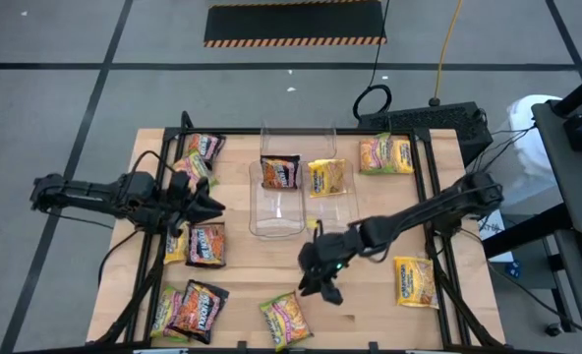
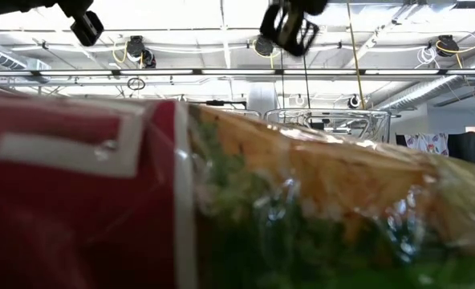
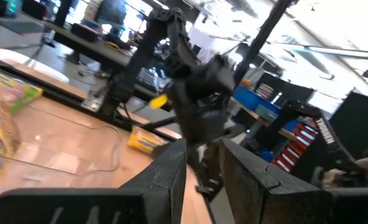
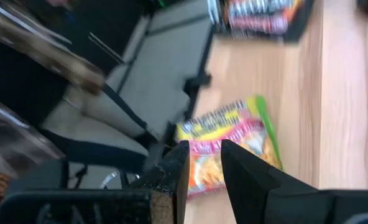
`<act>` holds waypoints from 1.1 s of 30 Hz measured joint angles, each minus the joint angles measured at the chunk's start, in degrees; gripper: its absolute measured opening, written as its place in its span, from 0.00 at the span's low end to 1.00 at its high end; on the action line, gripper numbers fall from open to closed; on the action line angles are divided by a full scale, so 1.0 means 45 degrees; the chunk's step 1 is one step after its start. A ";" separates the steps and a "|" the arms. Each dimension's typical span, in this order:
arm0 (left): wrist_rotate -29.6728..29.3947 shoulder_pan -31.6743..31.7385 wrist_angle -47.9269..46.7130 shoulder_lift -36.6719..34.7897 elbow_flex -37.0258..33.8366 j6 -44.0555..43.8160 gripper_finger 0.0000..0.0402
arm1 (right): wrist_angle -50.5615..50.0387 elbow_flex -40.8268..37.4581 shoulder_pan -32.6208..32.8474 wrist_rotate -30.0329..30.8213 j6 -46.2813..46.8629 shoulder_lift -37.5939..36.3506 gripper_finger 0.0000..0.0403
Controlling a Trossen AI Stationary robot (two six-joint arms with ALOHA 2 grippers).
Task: Sort Maruchan noodles
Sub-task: Put the green noodle pack into the top transparent bin
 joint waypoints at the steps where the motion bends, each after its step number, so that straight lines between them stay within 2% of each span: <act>1: 0.0000 -0.0111 -0.0004 0.0000 0.0000 -0.0080 0.25 | -0.0016 0.0000 0.0031 0.0022 -0.0004 0.0244 0.22; 5: -0.0013 -0.0523 -0.0019 0.0000 0.0000 -0.0139 0.25 | 0.0279 0.0000 0.0034 -0.0038 0.0055 0.1129 0.22; 11: -0.0476 -0.0935 -0.0016 0.0000 0.0000 -0.0158 0.25 | 0.0514 -0.0005 0.0065 0.0006 -0.0920 0.1822 0.22; 13: -0.0481 -0.0992 -0.0015 0.0000 0.0000 -0.0161 0.25 | 0.0391 -0.0005 0.0049 0.0408 -0.1288 0.1838 0.22; 17: -0.0491 -0.1025 -0.0015 0.0000 0.0000 -0.0155 0.25 | 0.0448 -0.0005 0.0036 0.2024 -0.2463 0.1838 0.22; 20: -0.0626 -0.1025 -0.0015 0.0000 0.0000 -0.0103 0.25 | 0.0481 -0.0005 0.0031 0.2268 -0.2574 0.1838 0.22; 33: -0.0928 -0.1020 -0.0042 0.0000 0.0000 -0.0010 0.25 | 0.1253 -0.0005 0.0129 0.1955 -0.2809 0.1838 0.22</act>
